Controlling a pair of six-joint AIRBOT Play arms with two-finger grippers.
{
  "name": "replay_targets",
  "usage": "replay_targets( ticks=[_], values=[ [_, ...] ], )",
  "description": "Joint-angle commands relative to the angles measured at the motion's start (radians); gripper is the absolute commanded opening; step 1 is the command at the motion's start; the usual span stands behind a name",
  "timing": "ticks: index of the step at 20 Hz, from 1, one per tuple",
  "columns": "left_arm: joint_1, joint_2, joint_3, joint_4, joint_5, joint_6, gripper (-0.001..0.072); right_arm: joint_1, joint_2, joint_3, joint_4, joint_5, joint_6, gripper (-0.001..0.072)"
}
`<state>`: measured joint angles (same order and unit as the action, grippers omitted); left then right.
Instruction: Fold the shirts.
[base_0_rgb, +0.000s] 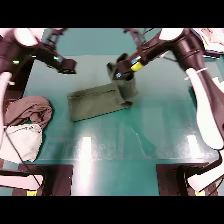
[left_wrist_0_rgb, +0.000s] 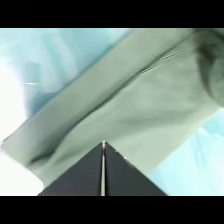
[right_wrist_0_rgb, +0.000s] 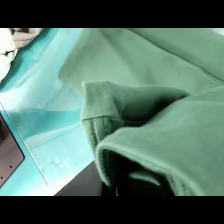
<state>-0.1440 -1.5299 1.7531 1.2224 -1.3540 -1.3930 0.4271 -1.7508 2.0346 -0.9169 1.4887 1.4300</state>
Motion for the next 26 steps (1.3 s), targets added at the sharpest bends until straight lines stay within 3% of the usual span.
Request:
replay_targets(
  ticks=[1,5,6,7,8,11,13,19,20,22,26],
  values=[
    [0.1,0.111,0.0,0.042,-0.096,0.024,0.0022,0.111,-0.057,-0.013,-0.002,-0.123,-0.028,0.0013],
    [0.143,0.171,0.0,0.041,-0.097,0.023,0.0022,0.262,-0.149,-0.016,0.002,-0.402,-0.085,0.0033],
    [0.143,0.174,0.0,0.035,-0.096,0.023,0.0022,0.301,-0.175,-0.016,0.016,-0.481,-0.103,0.019],
    [0.143,0.174,0.0,0.029,-0.096,0.023,0.0022,0.341,-0.203,-0.015,0.053,-0.56,-0.114,0.0423],
    [0.143,0.174,0.0,0.027,-0.097,0.023,0.0022,0.374,-0.227,-0.006,0.089,-0.61,-0.115,0.0548],
    [0.143,0.174,0.0,0.029,-0.098,0.025,0.0022,0.397,-0.237,0.032,0.076,-0.582,-0.114,0.0557],
    [0.143,0.174,0.0,0.029,-0.098,0.025,0.0022,0.351,-0.19,0.018,0.051,-0.47,-0.113,0.0553],
    [0.143,0.174,0.0,0.026,-0.099,0.024,0.0022,0.081,0.021,-0.294,-0.088,-0.302,-0.109,0.0554],
    [0.143,0.174,0.0,0.022,-0.097,0.024,0.0023,0.019,0.034,-0.337,-0.084,-0.271,-0.109,0.0566],
    [0.143,0.174,0.0,0.0,-0.096,0.024,0.0023,-0.095,0.033,-0.402,-0.039,-0.224,-0.11,0.0702],
    [0.143,0.173,0.0,-0.045,-0.094,0.024,0.0022,-0.24,-0.033,-0.477,0.079,-0.217,-0.11,0.0697]
  ],
)
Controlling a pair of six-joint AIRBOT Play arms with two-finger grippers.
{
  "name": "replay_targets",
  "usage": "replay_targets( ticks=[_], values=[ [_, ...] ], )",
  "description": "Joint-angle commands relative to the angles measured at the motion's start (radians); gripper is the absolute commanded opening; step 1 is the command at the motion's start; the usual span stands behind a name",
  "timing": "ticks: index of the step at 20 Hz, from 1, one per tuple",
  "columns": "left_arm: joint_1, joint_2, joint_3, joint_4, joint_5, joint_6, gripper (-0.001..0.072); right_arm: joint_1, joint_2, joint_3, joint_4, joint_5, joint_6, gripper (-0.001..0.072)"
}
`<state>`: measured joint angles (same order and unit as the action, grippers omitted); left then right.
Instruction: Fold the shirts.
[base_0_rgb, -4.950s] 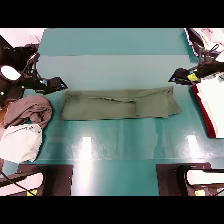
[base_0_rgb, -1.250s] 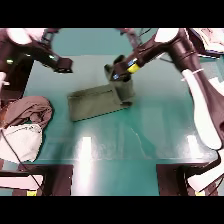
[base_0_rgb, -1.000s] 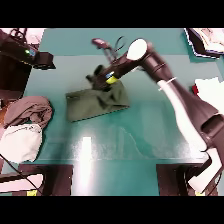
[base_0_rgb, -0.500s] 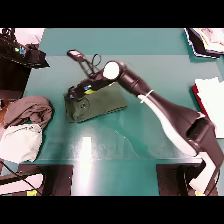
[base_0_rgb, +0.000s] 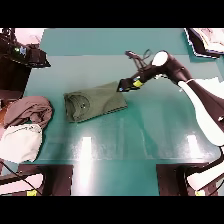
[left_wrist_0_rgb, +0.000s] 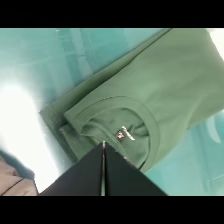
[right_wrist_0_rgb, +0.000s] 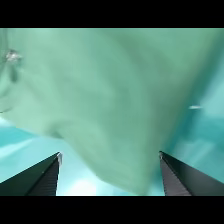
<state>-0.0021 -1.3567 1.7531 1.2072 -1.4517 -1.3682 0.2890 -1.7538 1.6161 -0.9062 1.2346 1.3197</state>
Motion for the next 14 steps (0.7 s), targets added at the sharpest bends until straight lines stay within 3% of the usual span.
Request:
replay_targets(
  ticks=[1,9,13,14],
  values=[
    [0.001,0.0,0.0,-0.034,0.003,-0.001,0.0022,-0.114,-0.064,-0.048,0.102,0.047,0.0,0.0696],
    [0.001,0.0,0.0,-0.037,0.002,-0.001,0.0022,-0.018,-0.323,0.16,0.28,0.085,0.0,0.069],
    [0.001,0.0,0.0,-0.037,-0.001,0.0,0.0022,0.062,-0.36,0.204,0.285,0.058,-0.014,0.0495],
    [0.001,0.0,0.0,-0.037,-0.001,0.0,0.0022,0.074,-0.359,0.204,0.286,0.039,-0.022,0.037]
  ],
)
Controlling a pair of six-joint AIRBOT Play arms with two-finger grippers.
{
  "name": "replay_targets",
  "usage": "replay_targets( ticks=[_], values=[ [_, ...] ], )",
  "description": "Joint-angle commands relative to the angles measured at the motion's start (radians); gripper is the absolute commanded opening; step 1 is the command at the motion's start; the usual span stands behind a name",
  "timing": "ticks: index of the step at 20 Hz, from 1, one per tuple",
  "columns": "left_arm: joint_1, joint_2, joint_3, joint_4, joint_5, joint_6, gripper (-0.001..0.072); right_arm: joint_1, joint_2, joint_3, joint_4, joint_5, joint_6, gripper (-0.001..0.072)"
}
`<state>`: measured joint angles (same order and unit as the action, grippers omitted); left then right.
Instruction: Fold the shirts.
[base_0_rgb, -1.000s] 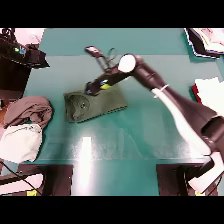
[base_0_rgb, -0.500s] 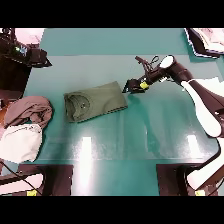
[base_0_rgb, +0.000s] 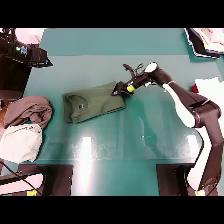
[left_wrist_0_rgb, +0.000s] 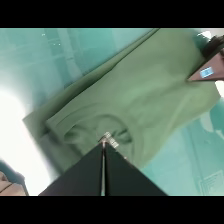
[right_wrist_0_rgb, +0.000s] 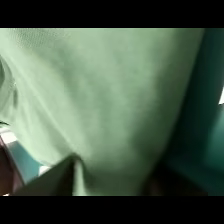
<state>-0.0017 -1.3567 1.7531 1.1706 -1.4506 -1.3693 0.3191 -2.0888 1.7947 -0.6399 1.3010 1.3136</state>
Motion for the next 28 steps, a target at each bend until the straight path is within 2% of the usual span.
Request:
replay_targets(
  ticks=[1,2,4,7,9,14,17,23,28],
  values=[
    [0.0,0.0,0.0,0.0,-0.002,0.001,0.0022,0.055,-0.024,0.026,0.021,-0.045,-0.018,0.0188],
    [0.0,0.0,0.0,0.0,-0.002,0.001,0.0022,0.062,-0.023,0.026,0.021,-0.049,-0.043,0.0018],
    [0.0,0.0,0.0,0.0,-0.009,0.002,0.0022,0.072,-0.014,0.026,0.016,-0.039,-0.095,0.0015],
    [0.0,0.0,0.0,0.0,-0.024,0.009,0.0022,0.035,0.056,0.025,0.003,-0.026,-0.095,0.0014],
    [0.0,0.0,0.0,-0.001,-0.033,0.008,0.0022,-0.033,0.133,0.025,-0.073,-0.014,-0.088,0.0013],
    [0.0,0.0,0.0,-0.001,-0.032,0.003,0.0022,-0.302,0.335,0.025,-0.335,0.068,0.019,0.0013],
    [-0.001,0.0,0.0,-0.002,-0.032,-0.036,0.0022,-0.501,0.436,0.025,-0.451,0.076,0.066,0.0013],
    [-0.057,0.0,0.0,-0.001,-0.02,-0.066,0.0022,-0.854,0.526,0.025,-0.457,0.018,0.104,0.0013],
    [-0.116,0.0,0.0,0.0,0.002,-0.068,0.0022,-0.97,0.529,0.026,-0.45,-0.012,0.099,0.0013]
  ],
)
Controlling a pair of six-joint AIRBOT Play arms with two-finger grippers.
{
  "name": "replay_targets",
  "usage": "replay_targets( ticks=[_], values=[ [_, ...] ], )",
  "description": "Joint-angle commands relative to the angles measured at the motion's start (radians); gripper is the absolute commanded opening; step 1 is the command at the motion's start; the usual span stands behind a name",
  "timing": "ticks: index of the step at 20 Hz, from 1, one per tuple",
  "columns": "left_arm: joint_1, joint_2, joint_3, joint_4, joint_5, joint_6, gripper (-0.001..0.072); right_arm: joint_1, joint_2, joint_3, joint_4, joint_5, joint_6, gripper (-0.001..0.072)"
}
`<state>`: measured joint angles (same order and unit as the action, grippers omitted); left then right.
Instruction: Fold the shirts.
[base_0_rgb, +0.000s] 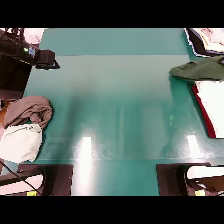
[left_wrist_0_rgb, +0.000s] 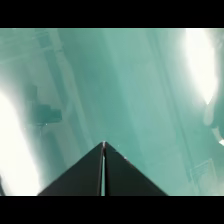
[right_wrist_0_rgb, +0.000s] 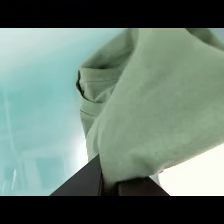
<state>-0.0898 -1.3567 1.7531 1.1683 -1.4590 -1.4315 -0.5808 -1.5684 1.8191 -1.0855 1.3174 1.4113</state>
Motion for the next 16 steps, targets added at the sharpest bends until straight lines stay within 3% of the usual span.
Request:
replay_targets(
  ticks=[1,4,7,13,16],
  values=[
    [-0.028,0.0,0.0,0.0,0.009,-0.006,0.0022,-0.076,0.012,0.001,0.003,-0.043,-0.001,0.0013],
    [-0.028,0.0,0.0,0.002,0.007,-0.01,0.0022,-0.097,0.034,0.004,0.105,-0.093,-0.027,0.0013],
    [-0.028,0.0,-0.001,0.003,0.007,-0.01,0.0022,-0.097,0.071,0.05,0.087,-0.121,-0.027,0.0013],
    [-0.028,0.0,0.0,0.004,0.007,-0.006,0.0022,-0.105,0.127,0.126,0.074,-0.037,-0.016,0.0013],
    [-0.028,0.0,0.0,0.007,0.008,0.0,0.0022,-0.112,0.15,0.126,-0.026,0.045,0.029,0.0013]
  ],
)
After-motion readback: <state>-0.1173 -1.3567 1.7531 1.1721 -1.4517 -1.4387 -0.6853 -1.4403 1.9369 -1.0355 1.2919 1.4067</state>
